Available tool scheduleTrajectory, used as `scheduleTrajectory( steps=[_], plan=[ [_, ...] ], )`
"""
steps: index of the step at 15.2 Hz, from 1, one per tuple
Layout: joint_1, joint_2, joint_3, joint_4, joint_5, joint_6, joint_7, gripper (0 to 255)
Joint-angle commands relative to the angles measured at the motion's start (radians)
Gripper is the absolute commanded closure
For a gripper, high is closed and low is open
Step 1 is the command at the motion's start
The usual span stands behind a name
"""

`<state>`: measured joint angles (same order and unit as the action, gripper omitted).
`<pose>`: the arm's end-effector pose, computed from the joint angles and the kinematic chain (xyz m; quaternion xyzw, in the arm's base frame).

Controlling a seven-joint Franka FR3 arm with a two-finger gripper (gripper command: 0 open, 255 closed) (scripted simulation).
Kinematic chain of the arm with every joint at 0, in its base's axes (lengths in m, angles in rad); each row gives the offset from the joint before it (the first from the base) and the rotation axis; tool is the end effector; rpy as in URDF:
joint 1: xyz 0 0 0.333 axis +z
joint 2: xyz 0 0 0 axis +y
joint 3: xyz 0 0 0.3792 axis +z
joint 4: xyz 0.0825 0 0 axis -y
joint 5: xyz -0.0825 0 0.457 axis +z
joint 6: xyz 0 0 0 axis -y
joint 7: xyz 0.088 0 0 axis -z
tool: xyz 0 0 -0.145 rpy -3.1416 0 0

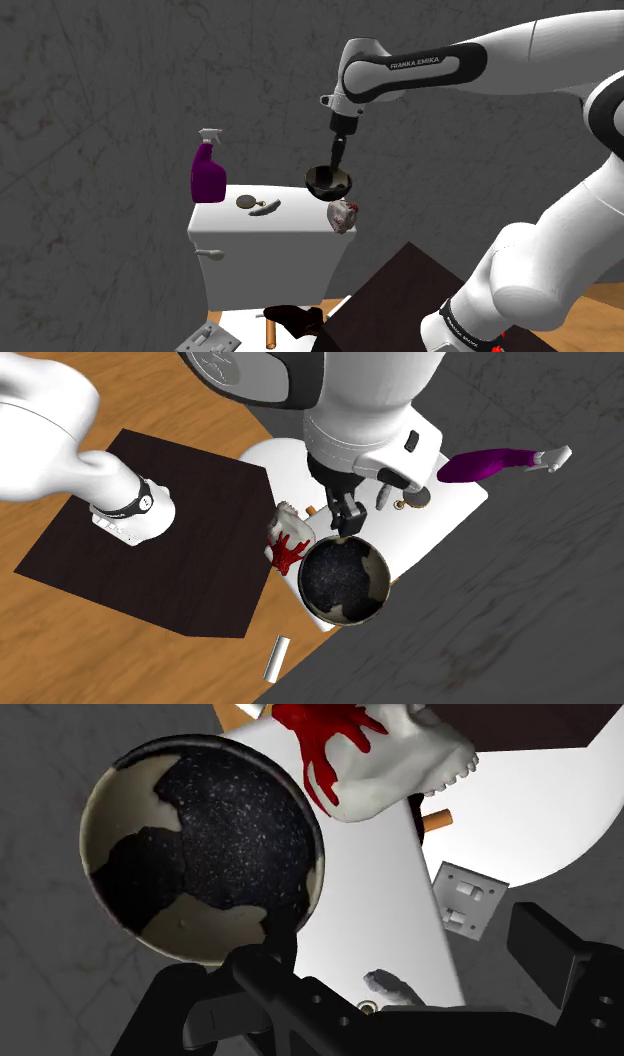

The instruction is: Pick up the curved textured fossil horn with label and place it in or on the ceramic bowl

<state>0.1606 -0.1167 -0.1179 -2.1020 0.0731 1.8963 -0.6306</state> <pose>0.5635 0.0308 0.4584 -0.9462 -0.3179 0.0312 0.0522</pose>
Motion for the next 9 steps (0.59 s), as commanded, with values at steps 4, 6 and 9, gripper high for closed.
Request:
scheduleTrajectory(
  steps=[4, 6, 9],
  plan=[
    [0.030, 0.171, 0.019, 0.097, 0.035, 0.063, -0.177, 0],
    [0.039, 0.236, 0.032, 0.142, 0.046, 0.079, -0.240, 0],
    [0.052, 0.331, 0.057, 0.213, 0.057, 0.098, -0.330, 0]
  ],
)
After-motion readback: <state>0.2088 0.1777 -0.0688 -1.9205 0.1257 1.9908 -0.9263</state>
